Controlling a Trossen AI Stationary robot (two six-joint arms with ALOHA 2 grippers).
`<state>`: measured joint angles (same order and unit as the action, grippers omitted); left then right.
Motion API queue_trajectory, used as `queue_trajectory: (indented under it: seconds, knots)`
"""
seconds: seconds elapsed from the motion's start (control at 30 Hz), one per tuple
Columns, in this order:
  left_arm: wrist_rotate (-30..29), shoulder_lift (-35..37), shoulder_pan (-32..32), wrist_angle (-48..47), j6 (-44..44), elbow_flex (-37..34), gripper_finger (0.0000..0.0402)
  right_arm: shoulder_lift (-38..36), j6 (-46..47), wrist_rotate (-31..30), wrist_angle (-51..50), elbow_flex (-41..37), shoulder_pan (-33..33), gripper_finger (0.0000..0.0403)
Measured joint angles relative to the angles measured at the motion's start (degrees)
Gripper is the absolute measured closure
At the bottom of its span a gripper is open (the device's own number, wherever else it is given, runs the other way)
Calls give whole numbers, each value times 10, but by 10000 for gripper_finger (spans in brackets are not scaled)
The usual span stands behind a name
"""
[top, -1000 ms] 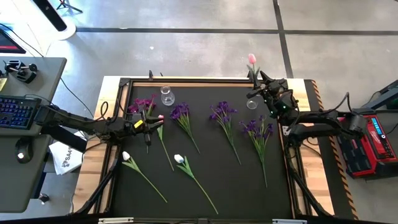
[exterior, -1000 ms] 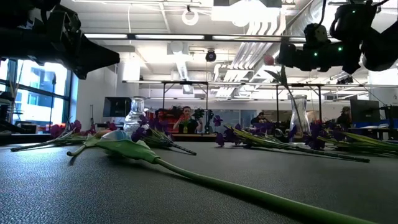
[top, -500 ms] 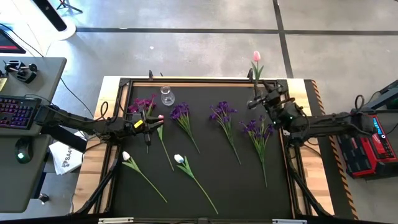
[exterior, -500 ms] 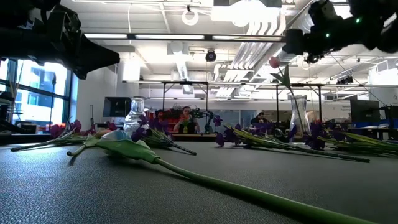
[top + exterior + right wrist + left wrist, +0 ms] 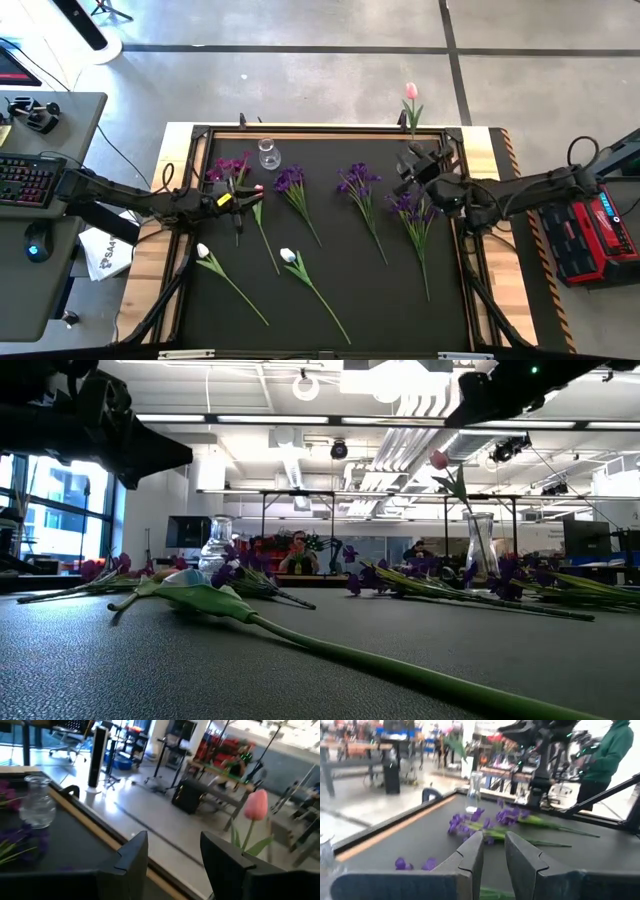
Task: Sort flowers into vase by color
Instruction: Put the purple flowers into the left transparent vase
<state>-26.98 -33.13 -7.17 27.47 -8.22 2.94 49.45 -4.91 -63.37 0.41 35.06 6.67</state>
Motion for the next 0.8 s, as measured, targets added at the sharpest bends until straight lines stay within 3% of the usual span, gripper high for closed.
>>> queue_trajectory:
  seconds: [0.27, 0.43, 0.6, 0.8]
  knots:
    - [-13, -83, -16, -117, -18, 99, 379, 0, 185, 85, -201, 44, 0, 200]
    - [-56, -156, -42, -192, -23, 176, 389, 1, 267, 161, -282, 44, 0, 175]
    - [-123, -228, -74, -392, -106, 287, 390, 5, 304, 189, -307, 38, 1, 178]
    - [-138, -292, -82, -696, -341, 418, 387, 16, 306, 191, -290, 7, 1, 189]
